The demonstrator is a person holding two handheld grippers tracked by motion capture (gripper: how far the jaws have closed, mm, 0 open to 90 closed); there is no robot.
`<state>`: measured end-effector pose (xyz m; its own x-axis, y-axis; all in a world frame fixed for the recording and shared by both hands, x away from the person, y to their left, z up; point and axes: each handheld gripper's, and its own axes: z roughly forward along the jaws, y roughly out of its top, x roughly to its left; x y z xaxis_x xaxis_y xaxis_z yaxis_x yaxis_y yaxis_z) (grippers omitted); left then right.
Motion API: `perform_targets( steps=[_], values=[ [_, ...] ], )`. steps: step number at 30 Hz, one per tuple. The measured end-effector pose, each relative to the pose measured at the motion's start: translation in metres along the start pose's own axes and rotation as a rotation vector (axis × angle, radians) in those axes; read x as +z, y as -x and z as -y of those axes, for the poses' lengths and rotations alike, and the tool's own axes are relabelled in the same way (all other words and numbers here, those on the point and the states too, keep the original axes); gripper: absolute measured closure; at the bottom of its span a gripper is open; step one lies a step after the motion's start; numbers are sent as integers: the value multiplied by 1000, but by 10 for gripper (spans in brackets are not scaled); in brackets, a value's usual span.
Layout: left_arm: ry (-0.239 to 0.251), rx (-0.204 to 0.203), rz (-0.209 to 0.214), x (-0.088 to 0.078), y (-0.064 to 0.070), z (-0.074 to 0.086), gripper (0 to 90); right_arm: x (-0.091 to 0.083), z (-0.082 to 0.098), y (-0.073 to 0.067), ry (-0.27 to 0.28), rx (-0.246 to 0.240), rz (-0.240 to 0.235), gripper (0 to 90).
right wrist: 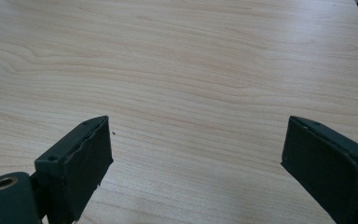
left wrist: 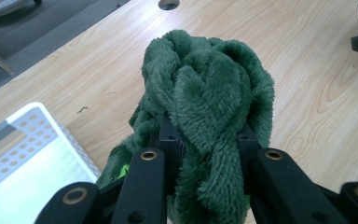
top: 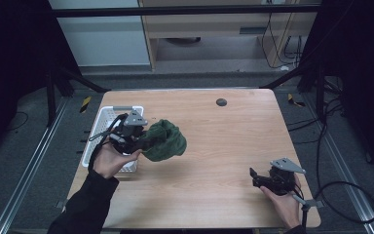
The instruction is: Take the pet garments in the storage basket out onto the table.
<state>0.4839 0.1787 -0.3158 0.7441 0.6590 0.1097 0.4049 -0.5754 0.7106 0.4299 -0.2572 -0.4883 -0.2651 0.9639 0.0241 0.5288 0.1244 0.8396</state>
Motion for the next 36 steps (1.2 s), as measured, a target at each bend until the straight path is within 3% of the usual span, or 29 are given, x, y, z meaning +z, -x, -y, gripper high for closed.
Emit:
perform_targets(
  steps=[29, 36],
  values=[
    [-49, 66, 110, 52, 26, -15, 723, 1, 0, 1, 2, -2, -2, 83],
    [-75, 102, 137, 64, 33, -17, 723, 1, 0, 1, 2, -5, -2, 83]
  ],
)
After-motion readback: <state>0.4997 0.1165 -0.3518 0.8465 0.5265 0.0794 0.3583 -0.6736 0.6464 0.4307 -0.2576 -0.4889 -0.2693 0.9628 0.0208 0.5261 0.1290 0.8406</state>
